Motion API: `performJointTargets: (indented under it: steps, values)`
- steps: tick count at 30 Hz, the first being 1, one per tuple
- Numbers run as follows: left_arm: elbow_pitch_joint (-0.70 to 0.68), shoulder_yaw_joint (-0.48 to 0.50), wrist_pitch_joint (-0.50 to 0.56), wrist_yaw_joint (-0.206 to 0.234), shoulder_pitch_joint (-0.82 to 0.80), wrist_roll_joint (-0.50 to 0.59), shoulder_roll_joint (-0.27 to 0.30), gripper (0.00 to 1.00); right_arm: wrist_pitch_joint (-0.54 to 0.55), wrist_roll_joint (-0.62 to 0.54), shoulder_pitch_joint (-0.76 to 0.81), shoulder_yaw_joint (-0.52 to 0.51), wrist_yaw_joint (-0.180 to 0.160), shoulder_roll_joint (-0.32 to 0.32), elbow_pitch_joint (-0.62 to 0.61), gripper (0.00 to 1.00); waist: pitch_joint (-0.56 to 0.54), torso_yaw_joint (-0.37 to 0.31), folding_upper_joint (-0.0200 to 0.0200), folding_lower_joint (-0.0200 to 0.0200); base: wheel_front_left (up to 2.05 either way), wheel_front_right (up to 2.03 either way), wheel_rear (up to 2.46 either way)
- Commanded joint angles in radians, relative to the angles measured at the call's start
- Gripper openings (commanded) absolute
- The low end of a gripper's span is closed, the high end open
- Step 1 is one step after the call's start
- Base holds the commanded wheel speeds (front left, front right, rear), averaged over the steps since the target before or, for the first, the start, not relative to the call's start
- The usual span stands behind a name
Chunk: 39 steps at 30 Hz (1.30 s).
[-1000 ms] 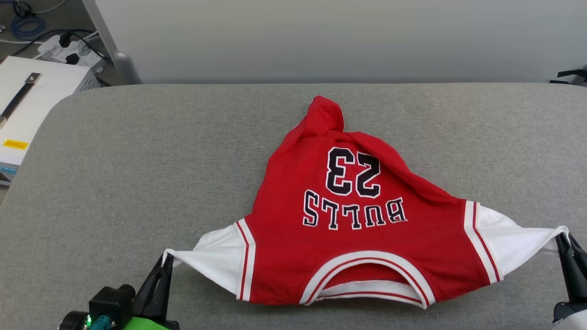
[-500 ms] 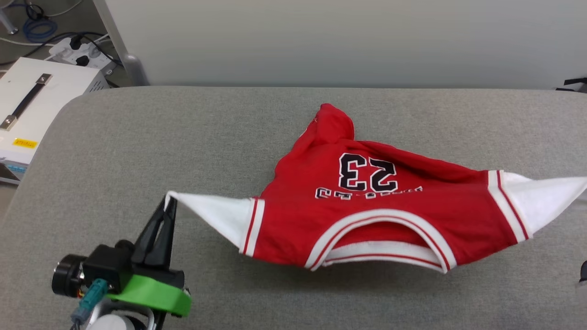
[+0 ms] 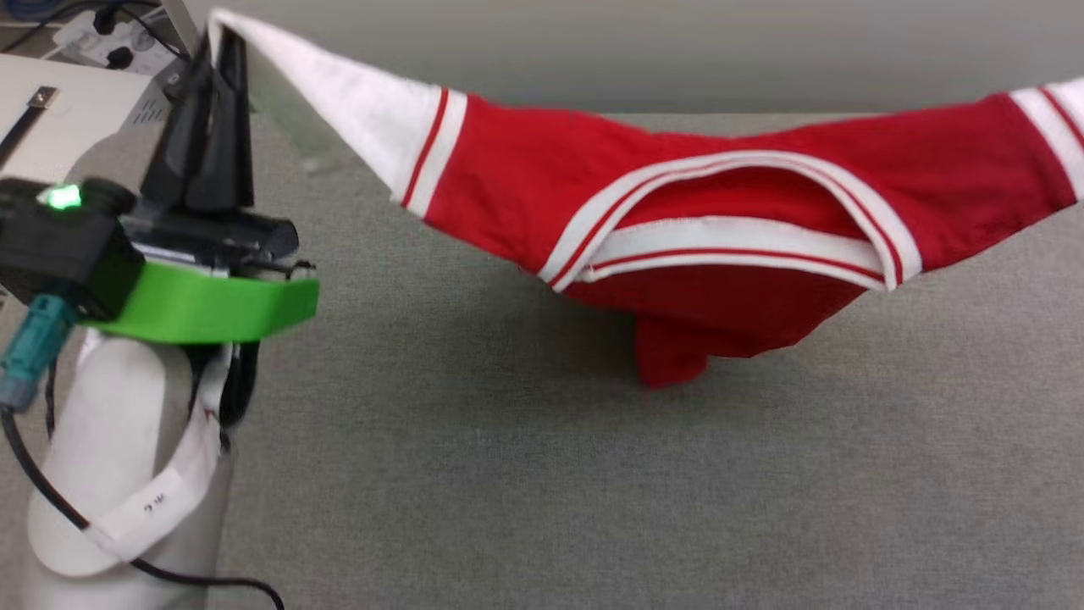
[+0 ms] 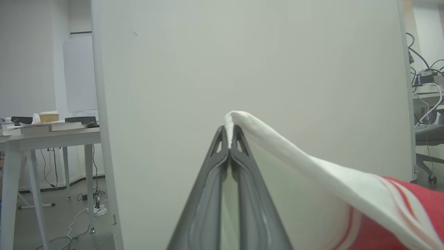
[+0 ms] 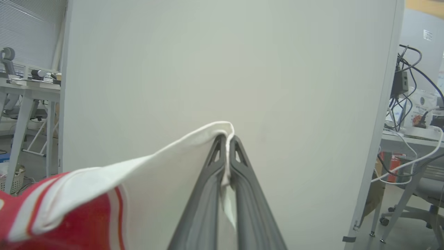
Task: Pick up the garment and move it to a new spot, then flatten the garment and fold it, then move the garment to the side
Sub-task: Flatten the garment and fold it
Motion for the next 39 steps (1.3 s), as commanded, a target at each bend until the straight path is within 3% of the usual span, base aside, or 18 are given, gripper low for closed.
performJointTargets:
  steps: [1, 7, 13, 25, 33, 39]
  values:
    - [-0.005, 0.005, 0.009, -0.008, -0.062, 0.0, 0.005, 0.0, -0.006, 0.014, -0.056, 0.01, -0.001, -0.018, 0.012, 0.0, 0.056, -0.015, 0.0, 0.0, 0.0, 0.0, 0.0]
    - [0.025, 0.0, 0.05, -0.033, -0.308, -0.004, 0.022, 0.0, -0.025, 0.031, -0.31, 0.088, -0.001, -0.055, 0.099, 0.0, 0.154, -0.039, 0.0, 0.0, 0.0, 0.0, 0.0]
    - [0.114, -0.023, 0.067, -0.051, -0.565, -0.002, 0.015, 0.0, -0.041, 0.039, -0.593, 0.154, -0.001, -0.08, 0.267, 0.0, 0.254, -0.045, 0.0, 0.0, 0.0, 0.0, 0.0]
    - [0.411, -0.058, 0.058, -0.075, -1.086, 0.006, -0.007, 0.0, -0.111, -0.055, -1.178, 0.28, -0.001, -0.095, 0.664, 0.0, 0.454, -0.049, 0.0, 0.0, 0.0, 0.0, 0.0]
    - [0.623, -0.056, 0.006, -0.081, -1.227, 0.017, 0.005, 0.0, -0.156, -0.123, -1.385, 0.349, -0.001, -0.06, 0.896, 0.0, 0.505, -0.051, 0.0, 0.0, 0.0, 0.0, 0.0]
    - [0.718, -0.056, -0.012, -0.085, -1.224, 0.019, 0.002, 0.0, -0.171, -0.141, -1.429, 0.386, -0.001, -0.014, 0.994, 0.0, 0.519, -0.052, 0.0, 0.0, 0.0, 0.0, 0.0]
